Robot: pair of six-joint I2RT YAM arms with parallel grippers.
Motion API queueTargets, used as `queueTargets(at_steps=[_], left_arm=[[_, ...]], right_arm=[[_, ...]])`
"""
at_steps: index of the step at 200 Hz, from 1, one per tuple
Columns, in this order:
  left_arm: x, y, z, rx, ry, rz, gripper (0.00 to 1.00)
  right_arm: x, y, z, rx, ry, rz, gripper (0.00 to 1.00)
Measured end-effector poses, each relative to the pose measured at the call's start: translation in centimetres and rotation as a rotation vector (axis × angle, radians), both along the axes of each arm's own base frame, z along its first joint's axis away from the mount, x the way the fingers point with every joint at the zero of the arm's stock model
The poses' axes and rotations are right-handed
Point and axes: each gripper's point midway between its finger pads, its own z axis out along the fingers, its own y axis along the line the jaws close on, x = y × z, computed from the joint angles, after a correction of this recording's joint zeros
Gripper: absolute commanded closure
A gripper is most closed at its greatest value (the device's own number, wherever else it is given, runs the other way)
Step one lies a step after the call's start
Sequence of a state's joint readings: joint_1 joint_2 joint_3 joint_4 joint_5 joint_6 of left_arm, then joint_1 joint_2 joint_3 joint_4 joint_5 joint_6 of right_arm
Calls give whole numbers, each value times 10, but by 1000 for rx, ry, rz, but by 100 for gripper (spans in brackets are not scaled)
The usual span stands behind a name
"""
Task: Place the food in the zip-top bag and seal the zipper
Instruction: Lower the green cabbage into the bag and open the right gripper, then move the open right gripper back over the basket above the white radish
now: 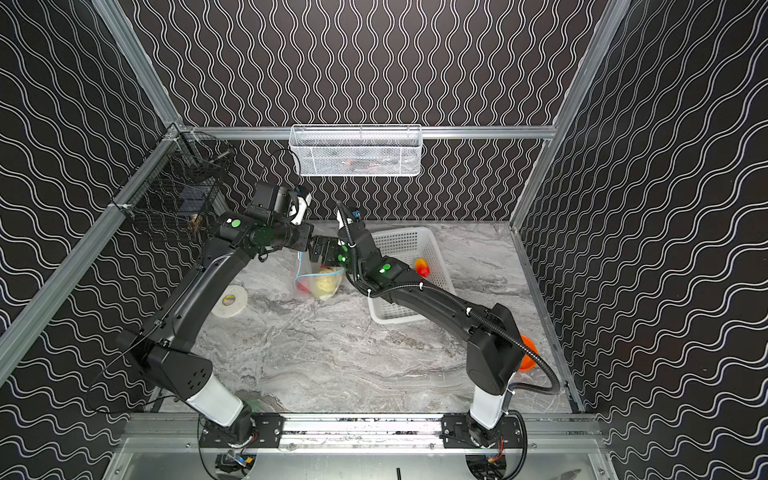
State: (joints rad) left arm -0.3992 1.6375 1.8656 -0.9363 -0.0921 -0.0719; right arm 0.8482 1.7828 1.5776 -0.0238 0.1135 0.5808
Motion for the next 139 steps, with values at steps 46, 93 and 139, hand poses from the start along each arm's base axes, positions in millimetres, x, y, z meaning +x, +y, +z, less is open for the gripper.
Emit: queueTargets(at_steps=[46, 93, 139], left_arm=[[0, 0, 2, -3, -4, -1, 100], [0, 0, 2, 0, -4, 1, 100], [1, 0, -4, 3, 4, 1, 100]], right_arm=[[-8, -5, 0, 12, -4, 19, 1], [-17, -11, 19, 52, -45, 38, 1], [-23, -18, 21, 47, -58, 43, 1]])
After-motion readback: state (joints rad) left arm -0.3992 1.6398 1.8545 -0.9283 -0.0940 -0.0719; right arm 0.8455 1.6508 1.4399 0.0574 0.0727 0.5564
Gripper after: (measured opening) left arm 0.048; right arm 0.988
